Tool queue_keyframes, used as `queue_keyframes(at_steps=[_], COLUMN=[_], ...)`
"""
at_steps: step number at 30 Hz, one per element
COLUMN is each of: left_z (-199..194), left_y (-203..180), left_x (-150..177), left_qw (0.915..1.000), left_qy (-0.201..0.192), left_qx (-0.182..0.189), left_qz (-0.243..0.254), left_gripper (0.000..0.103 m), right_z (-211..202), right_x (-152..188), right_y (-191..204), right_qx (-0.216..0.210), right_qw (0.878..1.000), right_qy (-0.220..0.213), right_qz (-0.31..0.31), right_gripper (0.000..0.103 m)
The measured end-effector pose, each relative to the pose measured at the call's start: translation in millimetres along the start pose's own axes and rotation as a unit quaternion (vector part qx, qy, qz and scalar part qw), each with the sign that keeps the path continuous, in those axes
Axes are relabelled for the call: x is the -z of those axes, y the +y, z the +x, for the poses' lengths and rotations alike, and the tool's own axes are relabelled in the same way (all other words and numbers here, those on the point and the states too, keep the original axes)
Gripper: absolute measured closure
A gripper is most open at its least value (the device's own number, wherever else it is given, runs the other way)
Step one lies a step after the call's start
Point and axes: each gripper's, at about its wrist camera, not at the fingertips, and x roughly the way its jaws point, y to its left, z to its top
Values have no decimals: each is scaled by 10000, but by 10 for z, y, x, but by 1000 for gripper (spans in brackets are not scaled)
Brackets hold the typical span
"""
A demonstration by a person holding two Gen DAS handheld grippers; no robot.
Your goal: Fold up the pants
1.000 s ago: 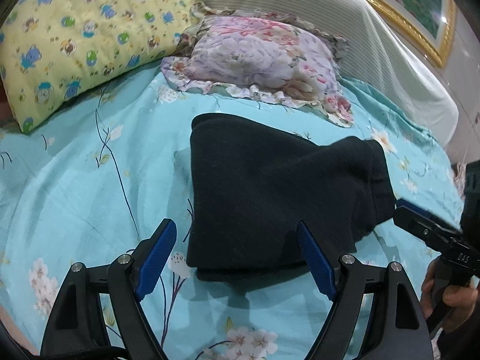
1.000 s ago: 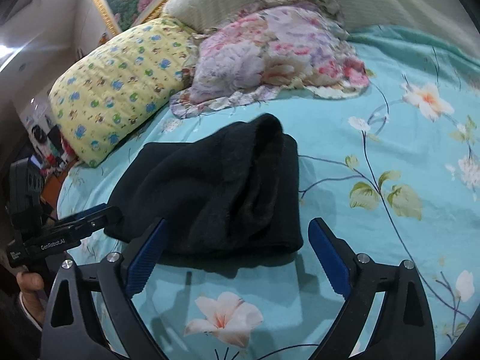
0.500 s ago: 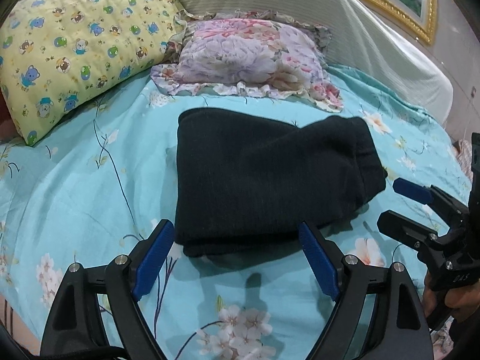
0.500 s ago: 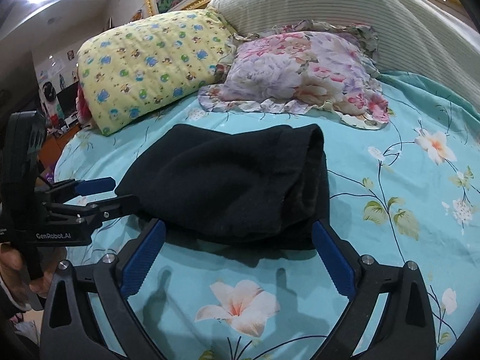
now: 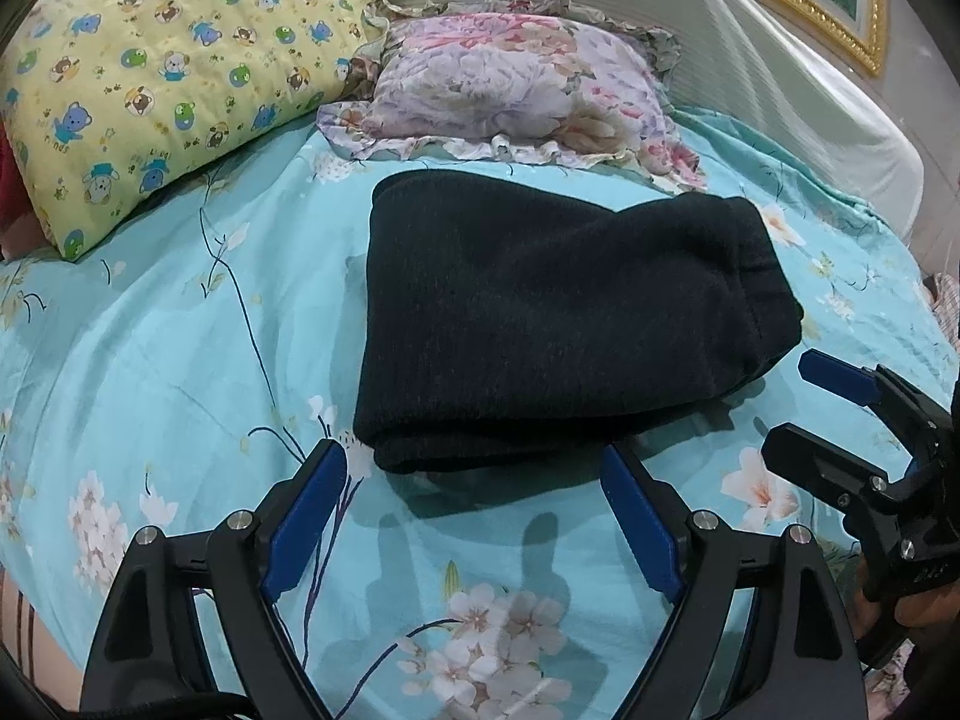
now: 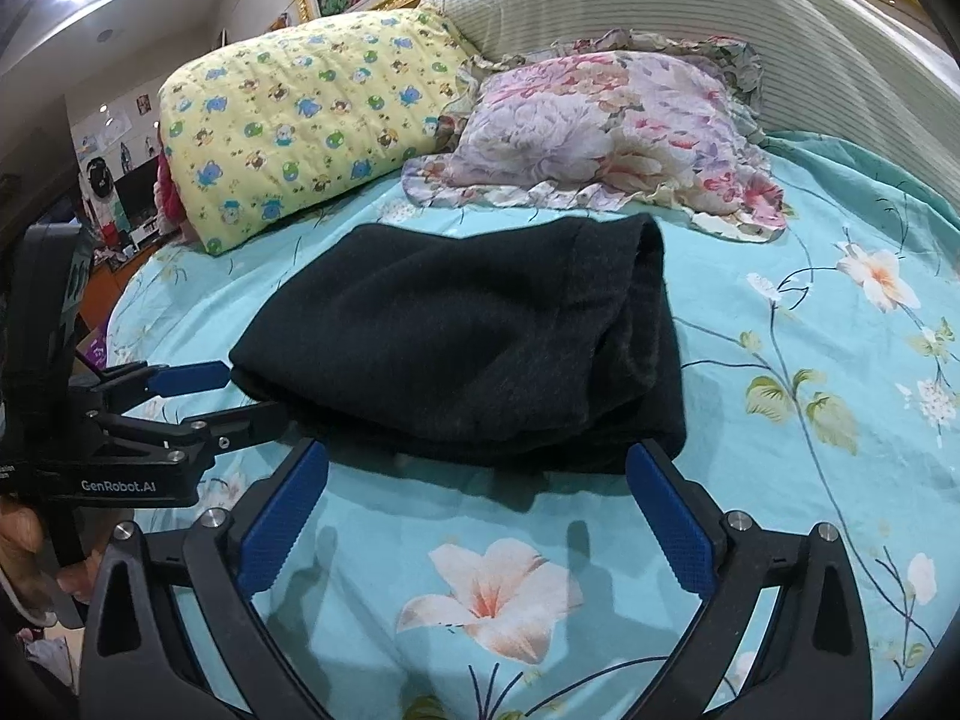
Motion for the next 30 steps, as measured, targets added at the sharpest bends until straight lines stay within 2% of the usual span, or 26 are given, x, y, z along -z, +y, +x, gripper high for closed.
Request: queue_keyframes(at_steps=[17,30], left_z=[116,75], left_y=[33,37], left_x=[8,11], left_qw=[9997,9998], left_qy=[103,31], left_qx=[-197,-176], left_qz=[-48,-58], left_gripper=[16,16], right_z=[132,117], right_x=[6,1], right_y=[19,48], right_qx=[-92,-101], right_qw=[9998,9999], right_qy=[142,10], right_qz=[-37,-16], right_gripper=[3,3])
